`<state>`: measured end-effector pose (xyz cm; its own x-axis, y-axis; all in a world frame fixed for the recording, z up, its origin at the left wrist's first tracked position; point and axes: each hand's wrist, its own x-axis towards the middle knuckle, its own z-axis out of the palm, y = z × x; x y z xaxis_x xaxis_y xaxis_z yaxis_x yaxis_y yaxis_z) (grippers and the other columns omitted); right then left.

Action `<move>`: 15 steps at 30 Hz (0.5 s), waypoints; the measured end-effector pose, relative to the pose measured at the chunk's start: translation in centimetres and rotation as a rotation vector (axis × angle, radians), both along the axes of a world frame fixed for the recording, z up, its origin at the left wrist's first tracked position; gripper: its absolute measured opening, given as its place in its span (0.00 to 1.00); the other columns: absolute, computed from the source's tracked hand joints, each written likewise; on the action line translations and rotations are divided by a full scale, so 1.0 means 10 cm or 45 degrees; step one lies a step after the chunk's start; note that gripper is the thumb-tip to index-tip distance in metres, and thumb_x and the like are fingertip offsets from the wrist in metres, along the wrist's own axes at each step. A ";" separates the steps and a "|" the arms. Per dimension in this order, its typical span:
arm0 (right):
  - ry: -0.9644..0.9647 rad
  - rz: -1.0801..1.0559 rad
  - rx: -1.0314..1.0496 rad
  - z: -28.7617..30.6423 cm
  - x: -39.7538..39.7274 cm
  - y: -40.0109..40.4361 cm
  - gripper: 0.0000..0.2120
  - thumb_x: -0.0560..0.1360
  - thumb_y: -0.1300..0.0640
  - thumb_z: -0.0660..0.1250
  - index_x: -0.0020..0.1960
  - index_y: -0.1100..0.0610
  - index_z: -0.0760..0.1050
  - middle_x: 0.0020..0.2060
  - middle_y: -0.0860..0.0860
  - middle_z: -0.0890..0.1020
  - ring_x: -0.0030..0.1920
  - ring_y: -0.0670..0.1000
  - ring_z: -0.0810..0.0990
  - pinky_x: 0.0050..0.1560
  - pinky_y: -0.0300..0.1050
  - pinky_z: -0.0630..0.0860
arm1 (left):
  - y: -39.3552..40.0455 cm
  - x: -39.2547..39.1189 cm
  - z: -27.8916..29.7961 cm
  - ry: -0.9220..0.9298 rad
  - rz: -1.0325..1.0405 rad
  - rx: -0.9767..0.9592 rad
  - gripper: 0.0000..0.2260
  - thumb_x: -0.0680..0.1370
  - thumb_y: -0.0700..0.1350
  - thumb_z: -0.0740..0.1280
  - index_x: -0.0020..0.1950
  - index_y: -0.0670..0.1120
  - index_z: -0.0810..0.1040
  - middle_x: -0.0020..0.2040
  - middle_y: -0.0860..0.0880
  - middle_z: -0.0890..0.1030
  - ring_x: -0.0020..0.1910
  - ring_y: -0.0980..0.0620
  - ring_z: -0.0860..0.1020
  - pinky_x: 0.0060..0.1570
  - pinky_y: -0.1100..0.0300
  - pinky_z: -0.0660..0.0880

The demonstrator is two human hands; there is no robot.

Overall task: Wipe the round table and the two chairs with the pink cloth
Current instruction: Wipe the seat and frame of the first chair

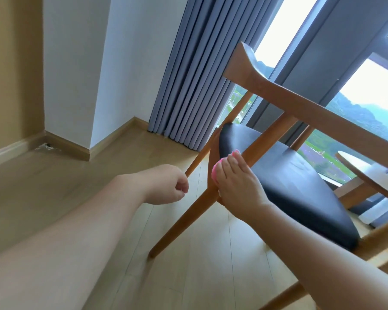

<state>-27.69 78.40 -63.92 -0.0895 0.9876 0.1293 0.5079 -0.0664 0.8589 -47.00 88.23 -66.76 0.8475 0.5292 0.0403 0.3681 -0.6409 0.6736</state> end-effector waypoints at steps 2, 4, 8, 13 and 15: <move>0.024 -0.050 -0.066 -0.16 -0.03 0.00 0.21 0.80 0.53 0.56 0.68 0.65 0.64 0.66 0.63 0.71 0.69 0.67 0.65 0.74 0.64 0.49 | 0.00 -0.03 0.00 0.002 0.000 0.009 0.10 0.80 0.44 0.63 0.60 0.50 0.78 0.51 0.56 0.78 0.50 0.57 0.77 0.47 0.69 0.73; 0.065 -0.059 -0.137 -0.31 -0.08 -0.01 0.23 0.80 0.54 0.56 0.70 0.65 0.61 0.69 0.63 0.68 0.71 0.67 0.61 0.74 0.65 0.47 | 0.01 -0.06 0.00 -0.001 0.006 0.022 0.10 0.80 0.44 0.62 0.59 0.51 0.79 0.50 0.56 0.77 0.49 0.57 0.77 0.44 0.70 0.71; 0.365 0.032 -0.227 -0.47 -0.15 0.05 0.21 0.78 0.57 0.63 0.70 0.58 0.67 0.69 0.56 0.71 0.73 0.59 0.64 0.76 0.58 0.43 | 0.06 -0.13 -0.01 -0.009 0.050 0.051 0.09 0.79 0.45 0.63 0.56 0.52 0.79 0.50 0.55 0.79 0.47 0.58 0.77 0.43 0.68 0.72; 1.047 0.325 -0.086 -0.21 -0.24 0.11 0.18 0.76 0.56 0.68 0.65 0.50 0.71 0.63 0.47 0.74 0.64 0.50 0.73 0.73 0.47 0.59 | 0.13 -0.17 -0.03 -0.152 0.262 0.085 0.08 0.78 0.45 0.64 0.56 0.53 0.78 0.49 0.55 0.79 0.46 0.58 0.77 0.45 0.65 0.74; 1.376 0.315 -0.028 -0.08 -0.34 0.08 0.11 0.79 0.49 0.63 0.61 0.44 0.69 0.59 0.42 0.70 0.54 0.47 0.75 0.58 0.41 0.76 | 0.15 -0.15 0.00 -0.241 0.333 0.091 0.11 0.78 0.45 0.66 0.60 0.53 0.76 0.52 0.55 0.78 0.45 0.58 0.75 0.44 0.64 0.73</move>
<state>-31.05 79.21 -64.69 -0.1353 0.9611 0.2407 0.9876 0.1503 -0.0448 -48.48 89.75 -66.73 0.6570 0.7183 0.2288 0.3993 -0.5890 0.7026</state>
